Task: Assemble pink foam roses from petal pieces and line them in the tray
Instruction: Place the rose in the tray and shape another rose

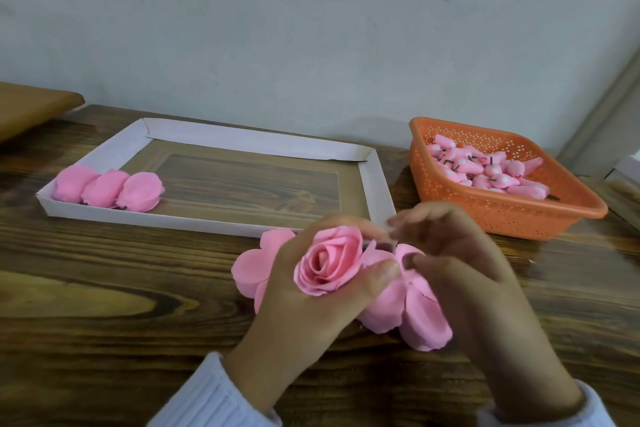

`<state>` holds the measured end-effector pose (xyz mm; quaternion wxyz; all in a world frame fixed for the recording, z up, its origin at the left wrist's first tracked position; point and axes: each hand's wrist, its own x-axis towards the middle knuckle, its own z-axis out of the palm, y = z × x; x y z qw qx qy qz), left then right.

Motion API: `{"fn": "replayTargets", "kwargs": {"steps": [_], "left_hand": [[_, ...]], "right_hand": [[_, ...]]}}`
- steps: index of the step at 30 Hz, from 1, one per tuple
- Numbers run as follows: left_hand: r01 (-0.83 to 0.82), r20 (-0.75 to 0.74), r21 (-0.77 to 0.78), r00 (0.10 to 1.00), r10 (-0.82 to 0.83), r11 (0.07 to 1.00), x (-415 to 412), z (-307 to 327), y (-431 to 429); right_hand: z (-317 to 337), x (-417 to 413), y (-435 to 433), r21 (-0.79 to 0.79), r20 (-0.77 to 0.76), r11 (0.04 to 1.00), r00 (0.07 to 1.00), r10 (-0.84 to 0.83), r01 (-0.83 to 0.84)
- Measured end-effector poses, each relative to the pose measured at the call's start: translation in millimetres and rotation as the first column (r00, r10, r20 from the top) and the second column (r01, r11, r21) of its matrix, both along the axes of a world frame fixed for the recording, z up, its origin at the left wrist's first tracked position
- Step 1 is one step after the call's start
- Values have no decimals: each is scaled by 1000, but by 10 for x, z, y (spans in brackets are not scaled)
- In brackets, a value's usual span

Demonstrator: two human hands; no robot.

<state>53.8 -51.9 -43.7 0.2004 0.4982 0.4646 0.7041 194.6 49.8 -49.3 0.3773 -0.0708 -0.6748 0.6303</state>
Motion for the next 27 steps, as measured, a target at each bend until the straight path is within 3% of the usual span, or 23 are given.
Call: {"fn": "replayTargets", "kwargs": {"steps": [3, 7, 13, 19, 27], "left_hand": [[54, -11, -29, 998, -55, 998, -22, -1, -11], [191, -69, -203, 976, -209, 960, 11, -41, 16], [195, -29, -269, 977, -210, 943, 65, -108, 17], [117, -107, -151, 985, -133, 982, 70, -97, 64], [128, -77, -121, 987, -138, 984, 63, -93, 47]], "right_hand": [[230, -101, 48, 162, 20, 987, 1000, -2, -2], [226, -147, -25, 385, 117, 919, 992, 45, -87], [286, -42, -51, 310, 207, 949, 978, -19, -47], [350, -69, -81, 519, 229, 842, 926, -301, 146], [338, -39, -2, 595, 293, 777, 845, -448, 205]]}}
